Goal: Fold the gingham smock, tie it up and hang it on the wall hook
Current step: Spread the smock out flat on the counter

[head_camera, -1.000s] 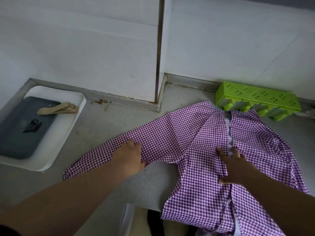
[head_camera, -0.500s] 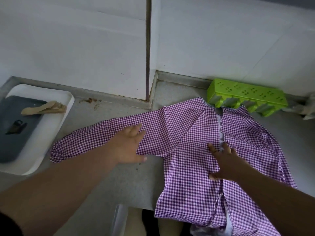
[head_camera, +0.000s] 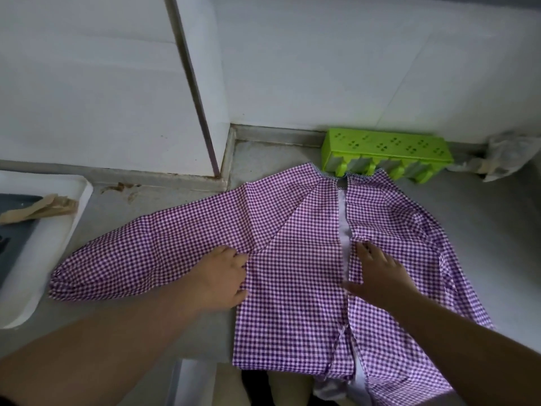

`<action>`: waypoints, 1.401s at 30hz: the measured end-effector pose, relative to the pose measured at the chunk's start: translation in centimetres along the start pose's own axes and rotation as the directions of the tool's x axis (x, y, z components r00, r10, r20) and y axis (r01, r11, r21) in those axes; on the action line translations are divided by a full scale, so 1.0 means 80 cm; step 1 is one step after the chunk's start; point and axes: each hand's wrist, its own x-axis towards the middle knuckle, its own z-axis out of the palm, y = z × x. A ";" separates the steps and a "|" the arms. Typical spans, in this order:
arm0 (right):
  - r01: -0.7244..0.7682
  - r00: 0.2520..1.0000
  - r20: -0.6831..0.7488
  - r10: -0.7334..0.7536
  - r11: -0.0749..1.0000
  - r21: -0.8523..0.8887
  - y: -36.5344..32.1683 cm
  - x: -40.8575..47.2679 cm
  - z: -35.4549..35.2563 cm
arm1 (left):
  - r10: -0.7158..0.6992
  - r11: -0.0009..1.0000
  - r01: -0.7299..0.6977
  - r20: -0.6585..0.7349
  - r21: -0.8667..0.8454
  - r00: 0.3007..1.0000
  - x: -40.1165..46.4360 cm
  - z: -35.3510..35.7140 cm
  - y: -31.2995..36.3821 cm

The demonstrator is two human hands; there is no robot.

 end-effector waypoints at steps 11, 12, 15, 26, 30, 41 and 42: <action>0.154 0.980 0.064 -0.190 0.918 0.364 -0.005 0.002 0.000 | 0.093 0.958 -0.088 0.003 -0.274 0.996 0.099 -0.103 0.130; 0.154 0.978 0.060 -0.200 0.886 0.437 0.004 0.002 -0.006 | 0.093 0.962 -0.077 0.050 -0.261 0.994 0.111 -0.112 0.146; 0.088 0.996 -0.045 -0.076 0.821 0.564 0.046 -0.009 -0.015 | 0.069 0.989 -0.049 0.146 -0.138 0.987 0.140 -0.136 0.183; -0.495 0.857 0.167 0.487 0.692 0.525 0.223 -0.108 0.002 | -0.231 0.966 0.256 0.325 -0.036 0.917 0.190 -0.182 0.245; -0.544 0.829 0.167 0.534 0.701 0.461 0.230 -0.122 0.019 | -0.311 0.950 0.308 0.291 0.058 0.905 0.208 -0.189 0.261; -0.463 0.883 0.248 0.399 0.831 0.309 0.290 -0.123 0.011 | -0.252 0.967 0.232 0.259 0.108 0.932 0.222 -0.199 0.280; -0.452 0.885 0.273 0.378 0.837 0.307 0.302 -0.119 0.005 | -0.256 0.966 0.236 0.283 0.104 0.924 0.225 -0.198 0.281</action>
